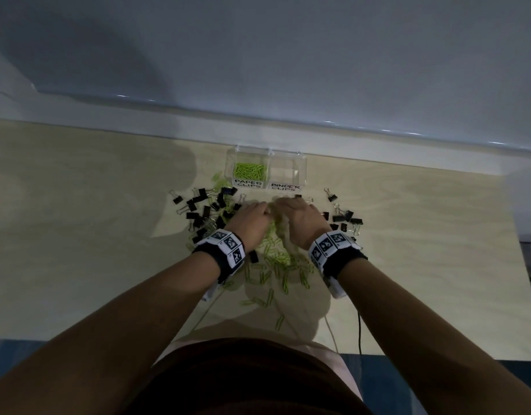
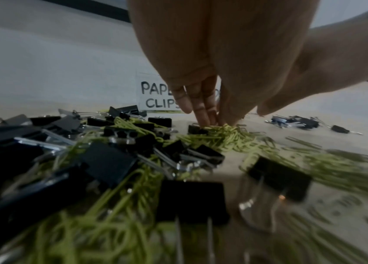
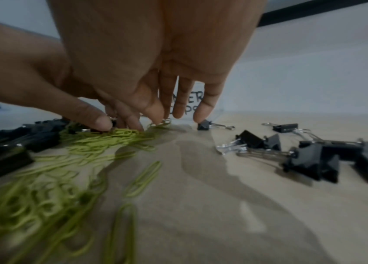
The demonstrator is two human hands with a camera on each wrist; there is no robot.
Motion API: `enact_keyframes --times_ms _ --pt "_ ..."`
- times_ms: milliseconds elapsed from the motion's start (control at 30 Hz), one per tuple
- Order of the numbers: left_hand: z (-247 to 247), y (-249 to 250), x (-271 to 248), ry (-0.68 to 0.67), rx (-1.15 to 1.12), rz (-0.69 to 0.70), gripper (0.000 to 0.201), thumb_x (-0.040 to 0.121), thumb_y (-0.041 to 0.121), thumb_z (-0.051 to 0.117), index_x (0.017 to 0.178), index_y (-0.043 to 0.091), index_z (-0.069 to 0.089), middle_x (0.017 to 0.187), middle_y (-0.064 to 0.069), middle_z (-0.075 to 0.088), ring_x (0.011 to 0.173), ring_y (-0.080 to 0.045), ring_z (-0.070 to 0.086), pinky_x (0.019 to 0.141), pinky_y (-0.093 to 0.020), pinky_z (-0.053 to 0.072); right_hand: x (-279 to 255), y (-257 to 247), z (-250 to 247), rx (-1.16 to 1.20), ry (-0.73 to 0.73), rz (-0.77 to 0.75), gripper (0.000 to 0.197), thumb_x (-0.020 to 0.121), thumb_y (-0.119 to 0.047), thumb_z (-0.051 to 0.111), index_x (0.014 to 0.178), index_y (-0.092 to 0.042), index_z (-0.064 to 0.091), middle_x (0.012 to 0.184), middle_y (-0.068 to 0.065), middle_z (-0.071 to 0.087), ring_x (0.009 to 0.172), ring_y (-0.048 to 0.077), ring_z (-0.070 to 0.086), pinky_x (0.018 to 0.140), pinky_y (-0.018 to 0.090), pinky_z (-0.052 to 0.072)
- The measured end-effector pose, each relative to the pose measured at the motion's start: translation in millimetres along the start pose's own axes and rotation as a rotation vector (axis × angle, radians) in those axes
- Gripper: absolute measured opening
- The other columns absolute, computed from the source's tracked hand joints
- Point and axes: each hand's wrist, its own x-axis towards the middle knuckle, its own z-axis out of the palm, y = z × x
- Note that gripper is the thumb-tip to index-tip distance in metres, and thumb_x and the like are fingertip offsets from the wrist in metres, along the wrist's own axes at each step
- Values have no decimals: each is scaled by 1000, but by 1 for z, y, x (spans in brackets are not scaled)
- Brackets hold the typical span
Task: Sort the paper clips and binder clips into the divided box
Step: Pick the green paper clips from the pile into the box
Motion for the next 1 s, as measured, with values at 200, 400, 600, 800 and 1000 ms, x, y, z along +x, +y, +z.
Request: enact_keyframes --times_ms 200,400,600,800,1000 --pt "9 1 -23 -150 -58 231 41 91 24 52 130 12 53 133 -8 49 122 -27 44 105 -39 36 -23 5 5 9 -119 -90 61 75 -6 55 134 -22 47 139 -4 44 123 22 44 101 41 41" --pt "17 9 -33 -165 -71 224 70 84 39 64 140 8 35 131 -10 42 120 -24 40 102 -36 40 -70 23 23 152 -46 27 77 75 -40 70 141 -28 34 134 -1 37 121 20 38 100 38 44" --pt "14 23 -25 -123 -127 63 48 84 28 65 125 9 49 121 -7 48 113 -24 46 95 -39 46 -60 -3 31 88 -75 149 98 62 -40 81 142 -25 27 135 3 29 121 23 29 95 40 46" --pt "1 12 -22 -84 -181 32 24 86 19 60 109 11 62 107 -7 61 103 -24 55 91 -38 45 -37 -8 31 225 45 92 40 80 -11 63 119 -14 60 119 14 53 106 34 54 84 39 50" --pt "-11 -6 -31 2 -455 -49 19 87 14 61 104 11 69 103 -4 69 93 -18 63 77 -21 44 -35 7 29 410 194 183 9 75 -4 66 80 -10 72 88 9 68 76 25 63 73 34 53"
